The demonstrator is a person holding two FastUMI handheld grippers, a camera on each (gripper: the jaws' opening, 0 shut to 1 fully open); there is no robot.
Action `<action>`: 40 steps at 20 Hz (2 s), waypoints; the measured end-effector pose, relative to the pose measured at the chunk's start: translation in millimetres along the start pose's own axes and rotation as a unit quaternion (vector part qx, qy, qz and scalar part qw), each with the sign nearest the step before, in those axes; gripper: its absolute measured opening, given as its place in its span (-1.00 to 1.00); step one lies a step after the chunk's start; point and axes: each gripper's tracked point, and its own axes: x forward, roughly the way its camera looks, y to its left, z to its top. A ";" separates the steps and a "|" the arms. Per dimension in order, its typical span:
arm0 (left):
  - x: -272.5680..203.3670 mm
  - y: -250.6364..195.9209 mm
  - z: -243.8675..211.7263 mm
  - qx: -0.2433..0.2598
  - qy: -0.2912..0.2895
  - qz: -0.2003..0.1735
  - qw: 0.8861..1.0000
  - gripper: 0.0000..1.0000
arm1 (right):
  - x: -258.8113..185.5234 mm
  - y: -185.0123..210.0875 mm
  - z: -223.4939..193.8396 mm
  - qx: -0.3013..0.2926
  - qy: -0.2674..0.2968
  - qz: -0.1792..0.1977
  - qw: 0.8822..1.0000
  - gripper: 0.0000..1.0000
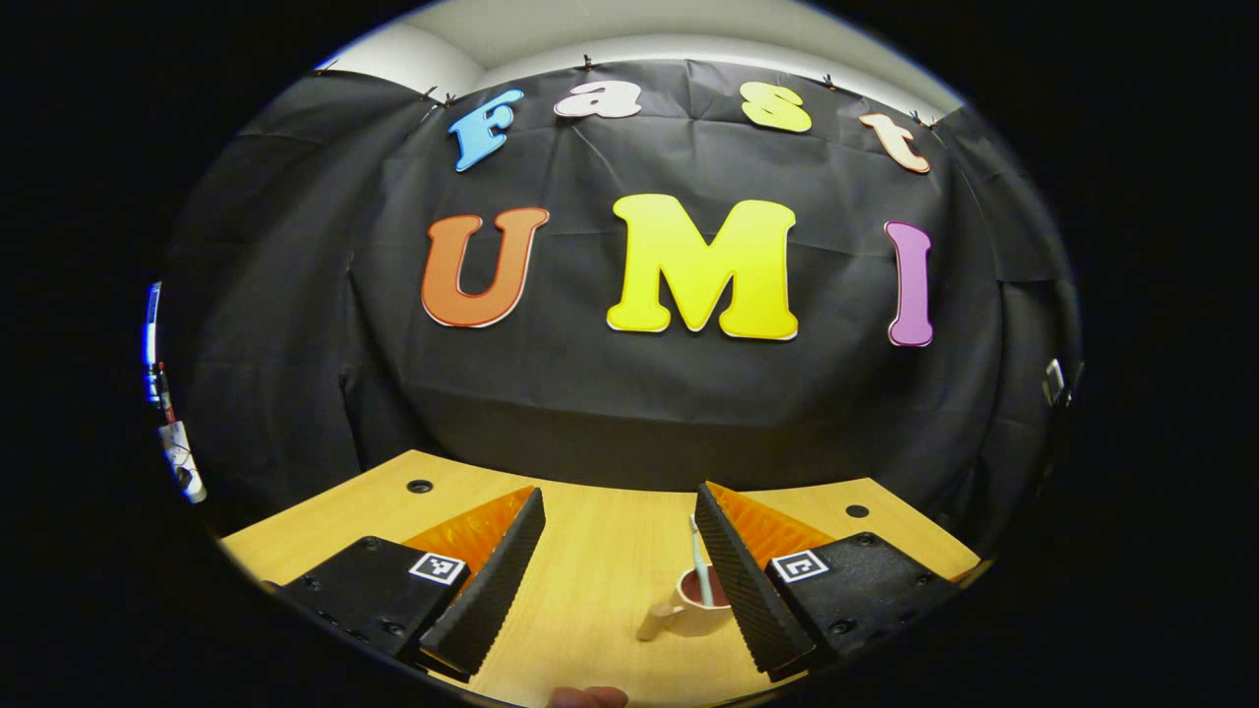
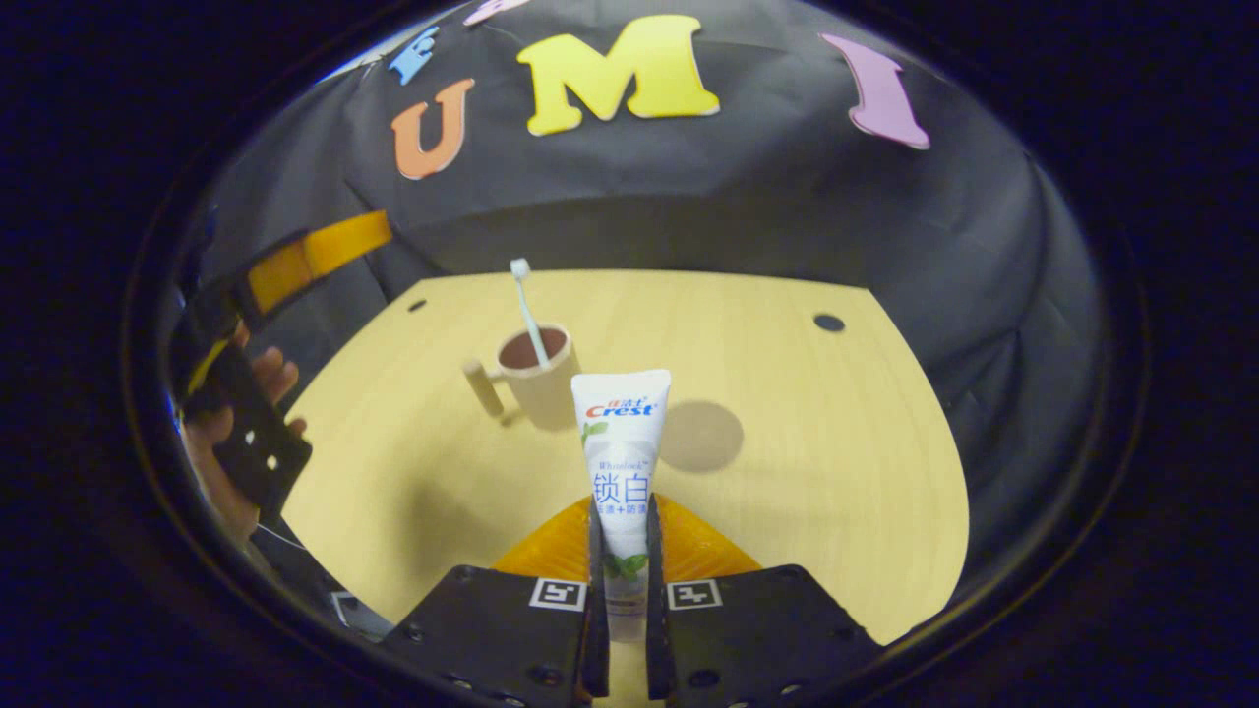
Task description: Put the toothbrush and toothpaste on the desktop into the cup, then pick up the cup and place it on the coaster on the desktop.
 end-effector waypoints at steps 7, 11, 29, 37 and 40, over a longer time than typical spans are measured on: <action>-30.2 52.3 5.1 -0.010 0.009 0.059 0.998 0.94 | 70.9 79.1 99.6 -0.057 -0.165 0.075 0.982 -0.70; -31.3 65.3 4.3 -0.017 0.012 0.076 0.997 0.94 | 104.8 100.7 119.2 -0.059 -0.218 0.085 0.970 -0.67; -24.7 60.7 10.4 -0.012 0.029 0.062 0.998 0.94 | 128.7 86.4 92.8 -0.027 -0.217 0.051 0.975 -0.22; -25.3 46.7 16.8 -0.024 0.025 0.043 0.998 0.94 | 76.4 81.1 97.1 -0.029 -0.231 0.054 0.971 0.86; -26.2 33.1 19.1 -0.032 0.031 0.025 0.999 0.94 | 39.6 64.3 99.5 -0.033 -0.233 0.037 0.971 0.96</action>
